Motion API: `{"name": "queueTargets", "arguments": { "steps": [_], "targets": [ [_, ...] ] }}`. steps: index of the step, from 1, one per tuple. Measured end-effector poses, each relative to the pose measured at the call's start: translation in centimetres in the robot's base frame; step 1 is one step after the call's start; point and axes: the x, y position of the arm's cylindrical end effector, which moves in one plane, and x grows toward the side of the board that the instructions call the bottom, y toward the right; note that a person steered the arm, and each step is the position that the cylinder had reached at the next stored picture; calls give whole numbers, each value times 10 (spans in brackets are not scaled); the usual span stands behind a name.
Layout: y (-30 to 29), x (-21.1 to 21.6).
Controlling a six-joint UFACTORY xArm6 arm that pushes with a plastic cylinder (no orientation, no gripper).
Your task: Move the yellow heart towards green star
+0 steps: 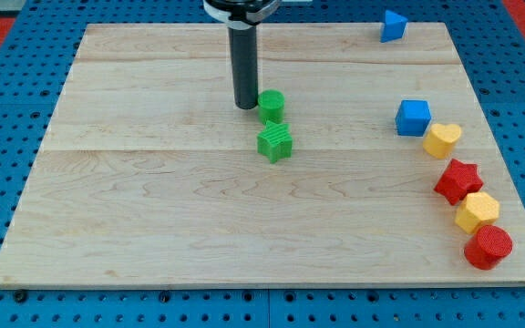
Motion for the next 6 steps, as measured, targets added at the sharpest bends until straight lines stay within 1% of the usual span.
{"name": "queueTargets", "arguments": {
  "steps": [1,2,3,4,5,6],
  "targets": [
    [-11,0],
    [-47,-28],
    [13,-74],
    [105,-91],
    [121,-92],
    [124,-92]
  ]
}}
